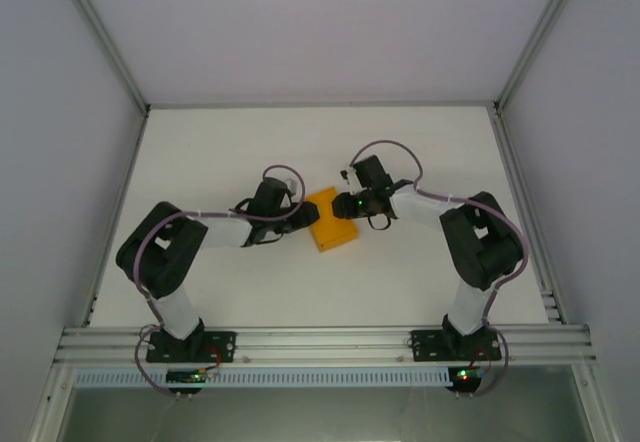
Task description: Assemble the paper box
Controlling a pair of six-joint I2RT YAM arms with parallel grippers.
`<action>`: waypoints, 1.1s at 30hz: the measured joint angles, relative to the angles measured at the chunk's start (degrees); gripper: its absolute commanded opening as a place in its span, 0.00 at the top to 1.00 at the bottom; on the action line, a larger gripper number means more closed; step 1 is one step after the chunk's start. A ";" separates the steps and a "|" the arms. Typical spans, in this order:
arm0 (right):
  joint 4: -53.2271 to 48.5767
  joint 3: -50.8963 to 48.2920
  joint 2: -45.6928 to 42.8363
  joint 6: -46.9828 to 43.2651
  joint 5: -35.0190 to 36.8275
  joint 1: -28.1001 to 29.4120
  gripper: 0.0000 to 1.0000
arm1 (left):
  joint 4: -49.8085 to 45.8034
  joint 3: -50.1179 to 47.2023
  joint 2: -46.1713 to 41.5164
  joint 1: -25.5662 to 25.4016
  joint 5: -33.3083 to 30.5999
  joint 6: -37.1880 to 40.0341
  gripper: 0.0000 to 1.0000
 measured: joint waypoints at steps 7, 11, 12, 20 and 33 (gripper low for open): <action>-5.60 4.61 1.46 -1.49 -0.11 1.77 0.66 | -7.37 -0.46 -5.95 -1.29 -1.16 2.54 0.00; -9.07 7.04 2.21 -2.71 0.48 2.14 0.66 | -10.12 -0.68 -10.03 -1.62 -1.18 2.93 0.00; -9.55 7.19 2.23 -2.91 0.52 2.14 0.66 | -10.95 -0.76 -10.84 -1.62 -1.18 2.95 0.00; -10.78 7.58 2.23 -3.21 0.85 2.14 0.66 | -15.69 -3.23 -13.90 -1.86 -1.53 2.82 0.02; -10.27 7.58 2.56 -3.19 0.90 2.23 0.66 | -9.29 -3.82 -6.56 -3.13 4.02 -0.83 0.49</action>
